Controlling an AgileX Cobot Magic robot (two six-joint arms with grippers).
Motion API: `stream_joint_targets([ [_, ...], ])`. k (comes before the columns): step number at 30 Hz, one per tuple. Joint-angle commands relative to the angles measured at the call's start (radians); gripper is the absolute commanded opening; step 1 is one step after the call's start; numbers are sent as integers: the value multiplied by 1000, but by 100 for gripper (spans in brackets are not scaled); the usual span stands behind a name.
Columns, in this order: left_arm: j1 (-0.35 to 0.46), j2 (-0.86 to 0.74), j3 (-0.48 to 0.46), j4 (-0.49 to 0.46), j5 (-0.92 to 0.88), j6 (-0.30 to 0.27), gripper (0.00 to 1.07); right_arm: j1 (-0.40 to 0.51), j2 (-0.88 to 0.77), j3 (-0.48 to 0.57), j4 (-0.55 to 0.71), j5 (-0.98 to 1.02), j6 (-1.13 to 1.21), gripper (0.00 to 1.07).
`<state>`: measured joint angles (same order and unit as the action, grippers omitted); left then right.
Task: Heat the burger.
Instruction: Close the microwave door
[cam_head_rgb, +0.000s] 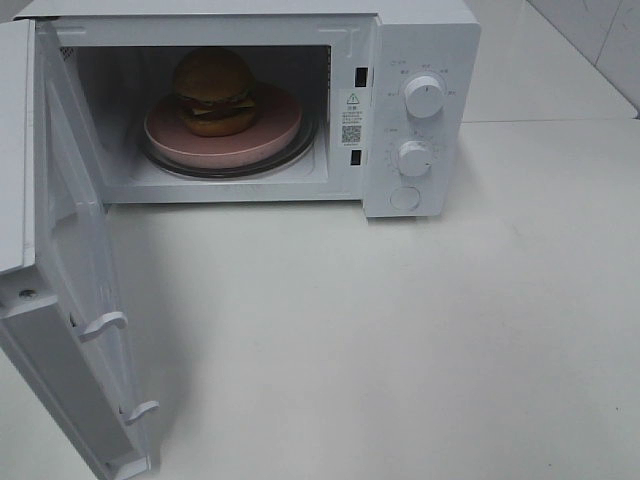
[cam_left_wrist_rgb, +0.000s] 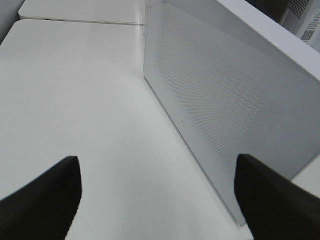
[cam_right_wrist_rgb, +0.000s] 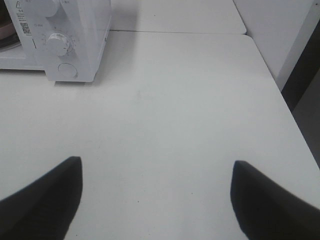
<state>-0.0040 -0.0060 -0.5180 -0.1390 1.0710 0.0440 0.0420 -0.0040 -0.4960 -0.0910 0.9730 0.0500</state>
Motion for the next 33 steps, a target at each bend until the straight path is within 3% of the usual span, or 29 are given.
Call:
stream_joint_targets([
  [1, -3, -5, 1, -10, 2, -2, 77, -4, -25, 2, -5, -14, -6, 76],
  [14, -3, -3, -3, -16, -5, -5, 76, -4, -25, 2, -5, -14, -6, 76],
  [25, -3, 139, -30, 13, -142, -20, 75, -4, -25, 2, -5, -14, -6, 76],
  [28, -3, 197, -30, 13, -184, -20, 70, -4, -25, 2, -5, -14, -6, 76],
  [30, -3, 248, -30, 13, -214, -20, 58, -4, -25, 2, -5, -14, -6, 76],
  [31, -3, 248, -30, 13, -214, -20, 58, -4, -25, 2, -5, -14, -6, 76],
  [32, -3, 279, -30, 13, -228, -20, 47, -4, -25, 2, -5, -14, -6, 76],
  [33, -3, 279, -30, 13, -228, -20, 47, -4, -25, 2, -5, -14, -6, 76],
])
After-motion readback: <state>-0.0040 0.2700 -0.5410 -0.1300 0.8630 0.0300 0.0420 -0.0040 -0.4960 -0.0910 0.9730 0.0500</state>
